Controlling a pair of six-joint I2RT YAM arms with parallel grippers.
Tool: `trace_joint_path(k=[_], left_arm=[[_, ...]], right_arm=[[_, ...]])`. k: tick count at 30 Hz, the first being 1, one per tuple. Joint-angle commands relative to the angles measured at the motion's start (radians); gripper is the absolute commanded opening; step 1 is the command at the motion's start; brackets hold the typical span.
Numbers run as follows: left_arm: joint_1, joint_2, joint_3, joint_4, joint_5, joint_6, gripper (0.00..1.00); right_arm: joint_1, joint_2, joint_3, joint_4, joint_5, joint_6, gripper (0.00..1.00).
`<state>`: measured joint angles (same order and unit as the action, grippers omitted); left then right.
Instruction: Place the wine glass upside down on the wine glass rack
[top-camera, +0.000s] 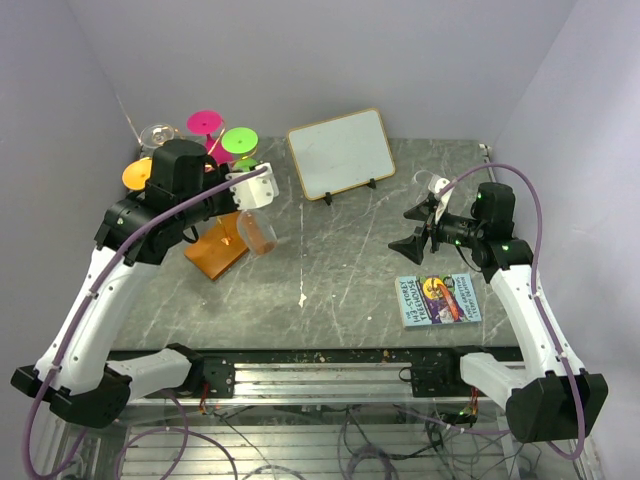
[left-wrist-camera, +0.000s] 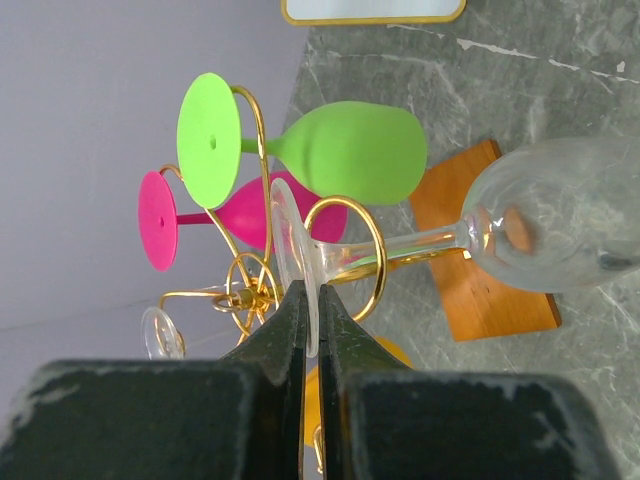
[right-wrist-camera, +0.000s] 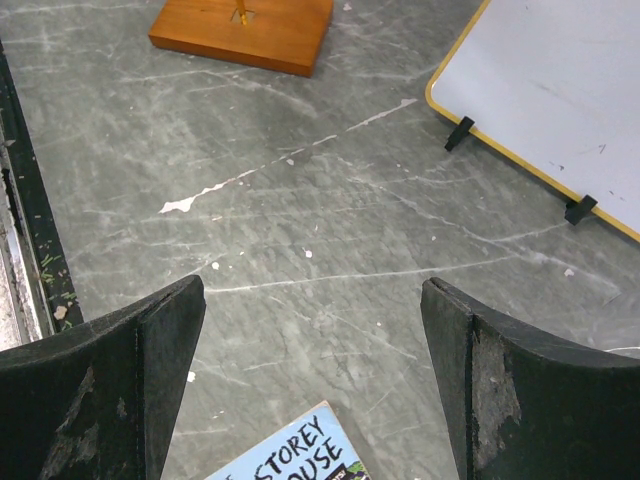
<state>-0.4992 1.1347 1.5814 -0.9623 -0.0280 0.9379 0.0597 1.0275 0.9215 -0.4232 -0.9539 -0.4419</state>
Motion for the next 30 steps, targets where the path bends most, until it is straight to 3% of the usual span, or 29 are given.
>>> trace_joint_path(k=[1, 17, 30], left_arm=[[-0.006, 0.012, 0.014, 0.088, 0.023, -0.01, 0.09], [-0.007, 0.042, -0.027, 0.152, -0.13, 0.022, 0.09], [-0.007, 0.035, -0.053, 0.134, -0.139, 0.035, 0.22]], right_arm=[[-0.006, -0.001, -0.015, 0.016, -0.011, 0.0, 0.89], [-0.006, 0.002, -0.015, 0.014, -0.006, -0.004, 0.89], [-0.006, -0.005, -0.018, 0.014, -0.003, -0.01, 0.89]])
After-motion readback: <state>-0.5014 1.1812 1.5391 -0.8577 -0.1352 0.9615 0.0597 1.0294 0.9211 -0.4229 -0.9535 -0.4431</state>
